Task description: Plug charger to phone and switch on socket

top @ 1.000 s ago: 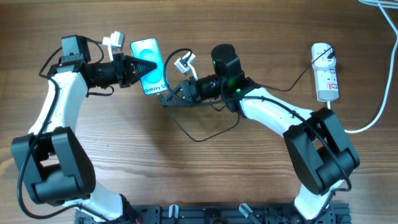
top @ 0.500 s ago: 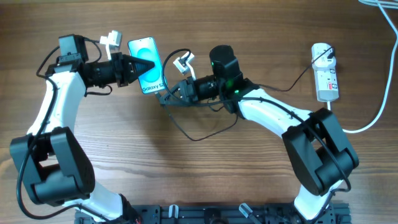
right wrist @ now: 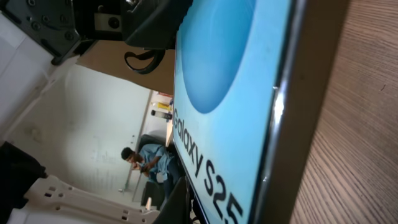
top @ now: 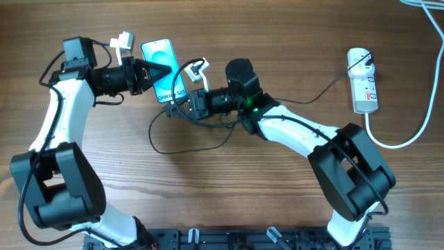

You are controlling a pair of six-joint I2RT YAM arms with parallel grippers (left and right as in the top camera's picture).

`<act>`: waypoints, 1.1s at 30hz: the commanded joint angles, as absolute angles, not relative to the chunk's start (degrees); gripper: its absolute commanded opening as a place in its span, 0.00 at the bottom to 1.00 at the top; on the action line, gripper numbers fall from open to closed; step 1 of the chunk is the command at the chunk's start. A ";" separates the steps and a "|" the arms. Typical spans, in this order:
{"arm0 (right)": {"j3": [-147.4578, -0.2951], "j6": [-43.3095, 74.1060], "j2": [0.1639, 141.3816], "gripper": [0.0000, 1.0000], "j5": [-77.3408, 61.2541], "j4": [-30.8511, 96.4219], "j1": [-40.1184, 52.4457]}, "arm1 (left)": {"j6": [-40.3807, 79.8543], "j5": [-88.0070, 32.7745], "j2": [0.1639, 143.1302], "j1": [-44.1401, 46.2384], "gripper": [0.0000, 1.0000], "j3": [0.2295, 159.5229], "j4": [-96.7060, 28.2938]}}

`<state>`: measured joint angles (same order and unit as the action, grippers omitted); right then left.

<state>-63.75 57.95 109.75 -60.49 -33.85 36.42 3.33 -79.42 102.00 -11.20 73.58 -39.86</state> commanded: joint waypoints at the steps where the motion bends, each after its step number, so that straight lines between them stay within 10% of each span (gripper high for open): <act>1: -66.26 52.56 110.06 0.04 -55.70 -32.84 33.08 | 2.35 -81.30 101.03 -9.10 0.04 72.01 -41.58; 13: -66.26 27.46 110.06 0.04 -58.76 7.99 28.16 | 2.35 -80.58 101.03 -9.10 0.04 72.01 -41.36; 28: -66.26 24.82 110.06 0.08 -4.27 44.10 12.51 | 2.35 -78.50 101.03 -9.13 0.04 72.01 -40.93; 33: -66.26 24.84 110.06 0.67 -17.50 42.65 10.44 | 2.35 -78.26 101.03 -9.13 0.04 72.01 -40.88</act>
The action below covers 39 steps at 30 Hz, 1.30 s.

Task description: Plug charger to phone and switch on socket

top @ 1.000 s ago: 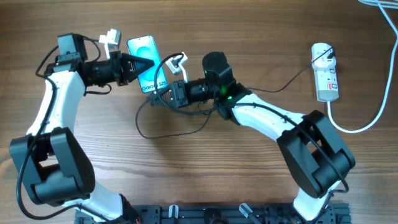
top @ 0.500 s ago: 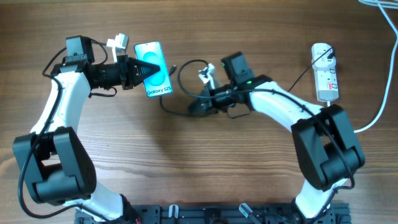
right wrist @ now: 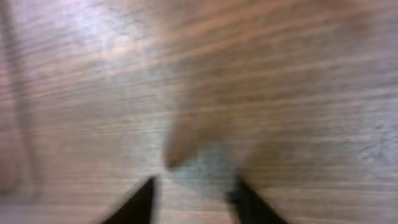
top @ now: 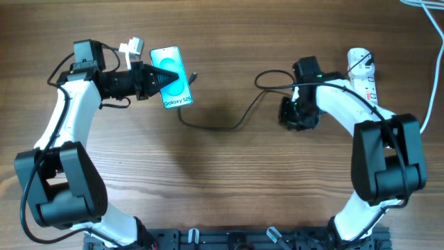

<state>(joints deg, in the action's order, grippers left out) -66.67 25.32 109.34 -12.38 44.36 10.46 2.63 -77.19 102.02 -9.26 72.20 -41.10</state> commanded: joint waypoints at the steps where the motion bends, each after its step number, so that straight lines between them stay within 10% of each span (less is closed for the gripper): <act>1: -66.26 25.71 110.06 0.84 -22.70 41.50 10.48 | 2.35 -78.06 101.03 -9.13 0.04 72.01 -40.88; 5: -66.26 22.57 110.04 0.88 -49.69 37.30 11.60 | 2.35 -77.87 101.03 -9.10 0.04 72.01 -40.88; 11: -66.28 27.22 110.02 0.85 -53.65 32.84 13.67 | 2.35 -77.87 101.03 -9.13 0.04 72.01 -40.88; 21: -66.26 41.47 110.13 0.04 -38.81 20.82 20.56 | 2.35 -77.45 101.03 -9.10 0.04 72.01 -40.86; 30: -66.26 43.35 110.50 0.04 -12.75 27.99 25.43 | 2.35 -77.45 101.03 -9.10 0.04 72.01 -40.88; 39: -66.43 33.39 110.48 0.05 20.58 58.06 7.07 | 2.35 -77.45 101.03 -9.10 0.04 72.01 -40.88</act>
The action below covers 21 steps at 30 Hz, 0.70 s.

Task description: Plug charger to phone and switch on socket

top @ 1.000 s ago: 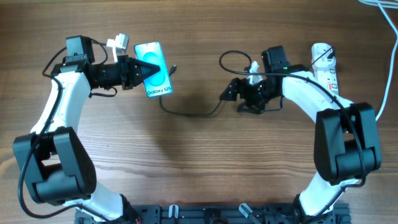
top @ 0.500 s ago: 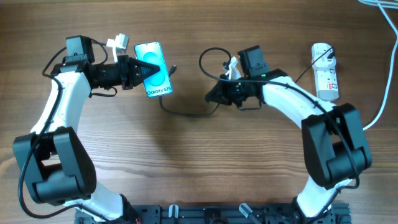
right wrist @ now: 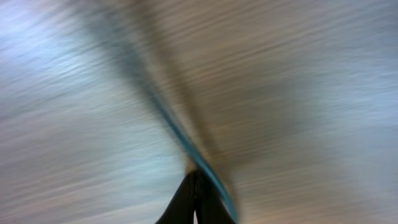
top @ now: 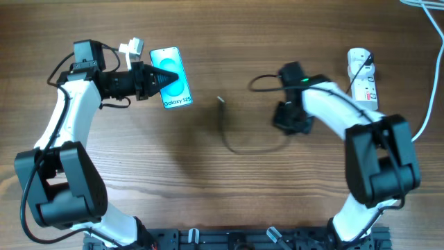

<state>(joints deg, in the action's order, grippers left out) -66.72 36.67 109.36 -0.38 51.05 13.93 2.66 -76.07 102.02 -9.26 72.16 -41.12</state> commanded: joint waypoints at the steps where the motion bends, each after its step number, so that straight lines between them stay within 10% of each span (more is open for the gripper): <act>1: -66.43 33.39 110.48 0.05 23.51 60.36 4.47 | 2.35 -77.45 101.03 -9.10 0.04 72.01 -40.88; 12: -71.40 13.37 110.17 0.21 -10.20 66.87 -6.35 | 2.35 -77.45 101.03 -9.10 0.04 72.01 -40.88; 15: -72.27 10.41 108.05 0.36 -13.32 70.57 -1.78 | 2.35 -77.38 101.03 -9.10 0.04 72.01 -40.88; 18: -72.25 10.50 107.22 0.75 -11.51 74.26 5.06 | 2.35 -76.79 101.03 -9.10 0.04 72.01 -40.86; 21: -70.63 11.57 107.24 0.78 -10.74 74.89 11.70 | 2.35 -76.79 101.03 -9.10 0.04 72.01 -40.86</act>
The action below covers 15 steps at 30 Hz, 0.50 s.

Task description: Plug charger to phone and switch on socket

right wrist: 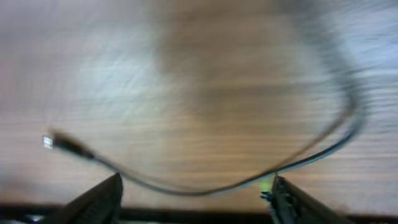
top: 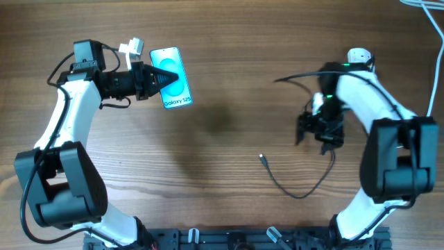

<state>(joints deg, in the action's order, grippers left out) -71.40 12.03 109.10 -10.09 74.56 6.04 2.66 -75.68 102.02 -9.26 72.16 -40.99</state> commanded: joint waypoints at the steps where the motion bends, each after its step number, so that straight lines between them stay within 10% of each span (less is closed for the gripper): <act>1: -69.54 13.15 107.24 0.77 -10.41 74.39 14.20 | 2.35 -76.77 101.03 -9.10 0.04 72.01 -40.86; 15: -62.06 16.51 107.28 0.39 -6.35 60.71 31.70 | 2.35 -75.31 101.03 -9.10 0.04 72.01 -40.73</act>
<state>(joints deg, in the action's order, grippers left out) -63.66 16.19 108.53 -9.15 62.52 31.14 2.66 -74.56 102.02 -9.26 72.16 -40.95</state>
